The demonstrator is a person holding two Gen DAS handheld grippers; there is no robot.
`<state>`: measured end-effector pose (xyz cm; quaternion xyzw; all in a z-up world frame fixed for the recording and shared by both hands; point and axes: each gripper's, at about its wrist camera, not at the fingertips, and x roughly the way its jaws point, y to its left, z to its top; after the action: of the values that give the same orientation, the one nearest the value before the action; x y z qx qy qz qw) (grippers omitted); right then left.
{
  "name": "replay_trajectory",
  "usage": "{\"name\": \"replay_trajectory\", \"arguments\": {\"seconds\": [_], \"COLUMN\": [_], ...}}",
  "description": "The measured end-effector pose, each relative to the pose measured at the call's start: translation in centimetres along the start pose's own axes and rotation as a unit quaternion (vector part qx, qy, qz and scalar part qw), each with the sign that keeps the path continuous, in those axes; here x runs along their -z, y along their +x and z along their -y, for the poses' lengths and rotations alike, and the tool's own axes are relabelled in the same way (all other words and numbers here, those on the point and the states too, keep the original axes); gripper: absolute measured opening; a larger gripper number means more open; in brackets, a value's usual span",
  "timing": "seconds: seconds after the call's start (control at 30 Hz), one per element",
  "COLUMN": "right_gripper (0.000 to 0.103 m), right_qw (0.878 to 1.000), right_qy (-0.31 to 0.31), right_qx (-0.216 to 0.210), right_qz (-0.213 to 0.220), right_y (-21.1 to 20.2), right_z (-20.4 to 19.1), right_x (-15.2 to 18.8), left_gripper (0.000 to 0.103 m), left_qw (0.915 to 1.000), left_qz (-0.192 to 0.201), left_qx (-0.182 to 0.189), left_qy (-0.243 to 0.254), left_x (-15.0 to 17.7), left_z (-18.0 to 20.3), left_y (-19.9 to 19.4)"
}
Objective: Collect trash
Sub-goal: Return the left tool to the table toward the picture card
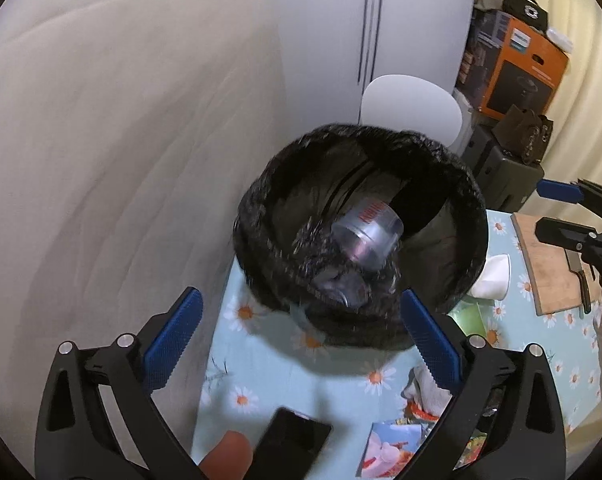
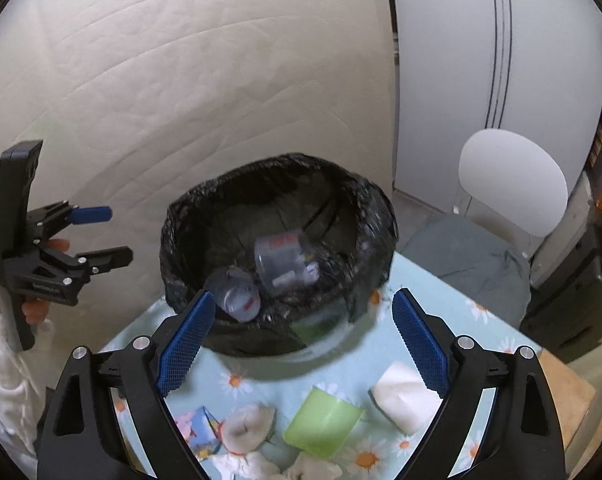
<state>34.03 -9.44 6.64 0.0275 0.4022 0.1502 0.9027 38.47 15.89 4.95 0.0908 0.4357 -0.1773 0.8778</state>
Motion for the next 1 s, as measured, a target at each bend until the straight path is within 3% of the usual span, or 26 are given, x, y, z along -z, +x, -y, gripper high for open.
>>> {"name": "replay_trajectory", "arguments": {"seconds": [0.8,1.0], "right_gripper": [0.087,0.087], "right_qw": [0.998,0.996], "right_qy": [-0.005,-0.008], "right_qx": [-0.012,-0.019], "right_qz": [-0.059,-0.082], "right_y": [-2.6,-1.9], "right_z": [1.6,1.7], "right_x": [8.3,10.2], "left_gripper": [0.097,0.097], "left_qw": [0.9956,0.9951], "left_qz": [-0.054,-0.063], "left_qx": [-0.054,-0.049], "left_qy": [-0.054,-0.058], "left_x": [10.3,12.4], "left_z": [3.5,5.2], "left_y": [-2.9,-2.9]}}
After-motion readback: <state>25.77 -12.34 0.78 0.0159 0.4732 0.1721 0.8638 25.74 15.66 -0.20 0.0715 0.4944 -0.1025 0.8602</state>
